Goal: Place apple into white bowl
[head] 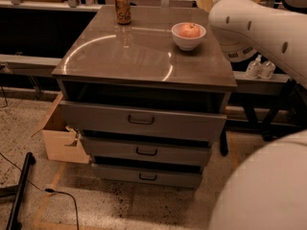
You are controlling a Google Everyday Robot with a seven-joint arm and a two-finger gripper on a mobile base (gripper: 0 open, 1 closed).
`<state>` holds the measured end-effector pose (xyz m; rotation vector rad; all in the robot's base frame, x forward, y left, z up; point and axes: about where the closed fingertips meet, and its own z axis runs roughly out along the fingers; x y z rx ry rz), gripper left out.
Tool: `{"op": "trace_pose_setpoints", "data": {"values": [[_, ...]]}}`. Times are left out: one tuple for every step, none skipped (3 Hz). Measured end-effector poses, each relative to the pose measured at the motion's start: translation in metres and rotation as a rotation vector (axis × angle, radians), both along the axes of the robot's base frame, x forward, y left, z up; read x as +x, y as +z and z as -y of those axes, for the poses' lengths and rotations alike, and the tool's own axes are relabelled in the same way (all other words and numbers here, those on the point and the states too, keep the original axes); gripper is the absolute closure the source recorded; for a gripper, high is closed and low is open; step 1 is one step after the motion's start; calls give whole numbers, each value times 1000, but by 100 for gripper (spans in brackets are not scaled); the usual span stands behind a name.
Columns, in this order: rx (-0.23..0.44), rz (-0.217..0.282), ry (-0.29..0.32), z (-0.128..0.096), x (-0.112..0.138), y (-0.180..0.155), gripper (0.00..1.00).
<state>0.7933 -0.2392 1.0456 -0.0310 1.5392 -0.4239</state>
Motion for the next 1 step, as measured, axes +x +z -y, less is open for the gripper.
{"op": "trace_pose_setpoints", "data": {"values": [[-55,35,-80,17,-10,16,0]]}}
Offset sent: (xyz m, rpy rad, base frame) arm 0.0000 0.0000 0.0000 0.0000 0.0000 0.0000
